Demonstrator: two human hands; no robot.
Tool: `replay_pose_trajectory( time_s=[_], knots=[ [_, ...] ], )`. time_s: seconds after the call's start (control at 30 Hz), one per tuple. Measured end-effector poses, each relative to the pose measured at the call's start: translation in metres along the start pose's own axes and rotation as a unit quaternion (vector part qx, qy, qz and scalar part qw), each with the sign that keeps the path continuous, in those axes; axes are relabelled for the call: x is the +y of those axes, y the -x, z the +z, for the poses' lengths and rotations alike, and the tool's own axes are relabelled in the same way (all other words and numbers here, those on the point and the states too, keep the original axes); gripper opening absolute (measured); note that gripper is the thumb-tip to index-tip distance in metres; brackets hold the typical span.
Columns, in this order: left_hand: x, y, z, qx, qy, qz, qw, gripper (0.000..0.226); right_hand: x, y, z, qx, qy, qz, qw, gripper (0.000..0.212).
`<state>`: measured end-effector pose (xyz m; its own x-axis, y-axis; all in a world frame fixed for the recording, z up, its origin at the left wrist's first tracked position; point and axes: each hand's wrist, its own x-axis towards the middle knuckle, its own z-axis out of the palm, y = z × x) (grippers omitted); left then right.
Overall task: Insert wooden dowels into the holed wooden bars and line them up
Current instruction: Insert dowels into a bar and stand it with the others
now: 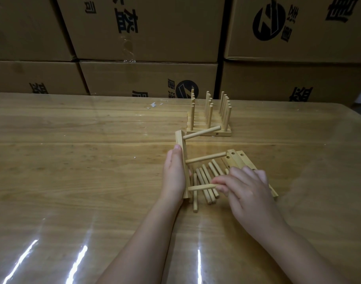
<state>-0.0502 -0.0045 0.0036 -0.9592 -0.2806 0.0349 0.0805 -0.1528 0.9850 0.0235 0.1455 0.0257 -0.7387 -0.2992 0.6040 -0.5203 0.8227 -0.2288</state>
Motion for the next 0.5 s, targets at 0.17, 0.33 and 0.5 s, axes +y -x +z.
replay_pose_trajectory(
  time_s=[0.17,0.33,0.5],
  knots=[
    [0.0004,0.0014,-0.0003,0.007,-0.010,0.011,1.000,0.033,-0.0027,0.0010,0.0006,-0.012,-0.013,0.029,0.999,0.018],
    [-0.0001,0.0032,-0.0007,0.009,-0.013,0.012,1.000,0.032,-0.0042,0.0005,0.0012,-0.038,-0.064,0.091,0.993,0.028],
    [0.0028,0.0014,-0.0014,-0.005,-0.004,-0.002,1.000,0.030,-0.0054,0.0004,0.0042,-0.035,-0.094,0.104,0.990,0.026]
  ],
)
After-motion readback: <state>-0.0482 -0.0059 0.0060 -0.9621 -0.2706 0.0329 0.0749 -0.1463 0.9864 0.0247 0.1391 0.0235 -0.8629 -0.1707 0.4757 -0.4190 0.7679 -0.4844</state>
